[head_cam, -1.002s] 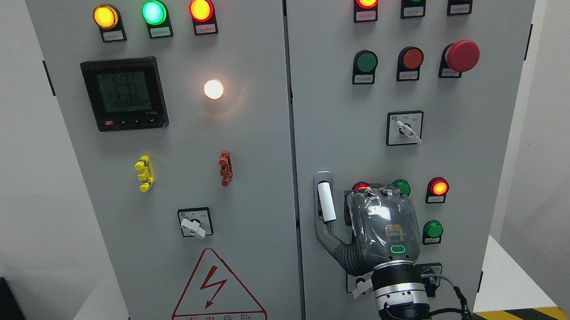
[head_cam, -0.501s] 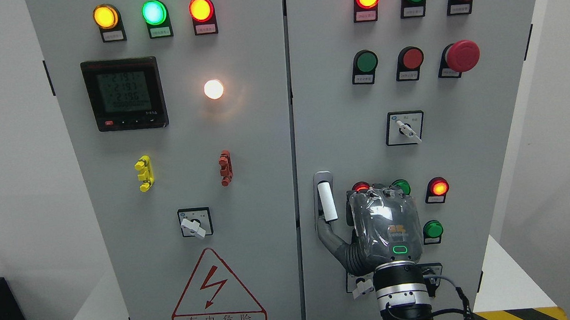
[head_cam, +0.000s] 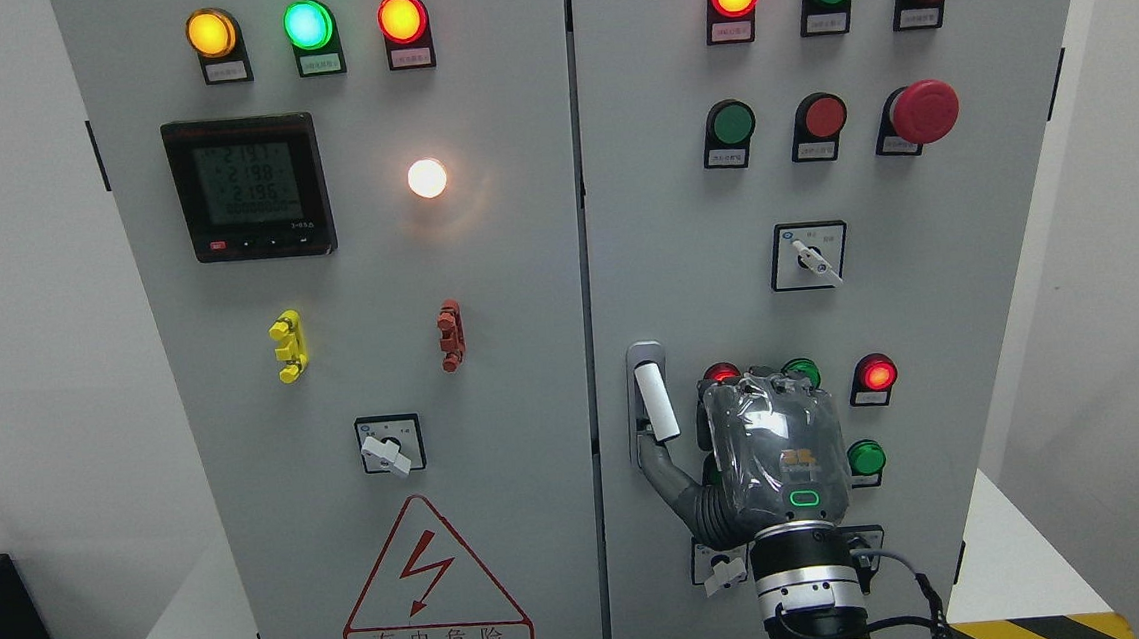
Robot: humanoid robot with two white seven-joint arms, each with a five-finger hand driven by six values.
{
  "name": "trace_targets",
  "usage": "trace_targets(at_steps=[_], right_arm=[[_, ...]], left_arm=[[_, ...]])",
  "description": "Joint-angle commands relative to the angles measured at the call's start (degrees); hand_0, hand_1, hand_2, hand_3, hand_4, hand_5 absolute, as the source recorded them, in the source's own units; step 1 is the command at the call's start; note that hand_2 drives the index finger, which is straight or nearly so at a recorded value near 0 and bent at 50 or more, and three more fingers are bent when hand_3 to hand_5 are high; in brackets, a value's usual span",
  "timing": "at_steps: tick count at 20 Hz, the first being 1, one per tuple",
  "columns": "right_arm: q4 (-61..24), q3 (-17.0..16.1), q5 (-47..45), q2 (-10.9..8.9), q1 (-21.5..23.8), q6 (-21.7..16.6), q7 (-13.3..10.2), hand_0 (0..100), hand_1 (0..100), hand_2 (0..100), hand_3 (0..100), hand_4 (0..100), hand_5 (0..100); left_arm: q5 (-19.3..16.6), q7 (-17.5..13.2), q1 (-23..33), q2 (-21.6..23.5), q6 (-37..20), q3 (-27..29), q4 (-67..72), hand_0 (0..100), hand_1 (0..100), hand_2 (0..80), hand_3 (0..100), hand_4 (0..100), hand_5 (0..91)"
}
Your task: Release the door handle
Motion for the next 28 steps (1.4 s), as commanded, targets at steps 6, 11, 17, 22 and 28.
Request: trace_targets(at_steps=[6,11,17,22,28], right_arm=[[-0.47,-0.47,-0.54,0.00,0.04,-0.05,-0.15,36,45,77,88,70,50],[-0.91,-0.47,-0.90,0.00,0.13,-0.05,-0.15,36,46,76,88,70,50],[-0.91,-0.55,-0.90,0.00,0.13,0.04,-0.24,37,45,76,87,71,50],[-0.91,-0.82,-0.90,0.00,0.13,0.04,-0.32,37,46,76,87,71,50],[-0.91,-0.82,-0.98,-0.09,0.13,0.04,-0.32,38,46,76,87,71,50]], left_arm=[[0.00,0.03,0.00,0.00,-0.42,0.00,-0.01,0,0,3.2,17,13,0.0],[0.00,0.03,0.00,0.00,-0.42,0.00,-0.01,0,0,3.2,17,13,0.0],[0.00,0.03,0.00,0.00,-0.42,0.00,-0.01,0,0,3.2,18,13,0.0],[0.00,0.03,0.00,0.00,-0.50,0.00,-0.01,0,0,3.2,17,13,0.0],[0.00,0.03,0.00,0.00,-0.50,0.00,-0.01,0,0,3.2,17,13,0.0]])
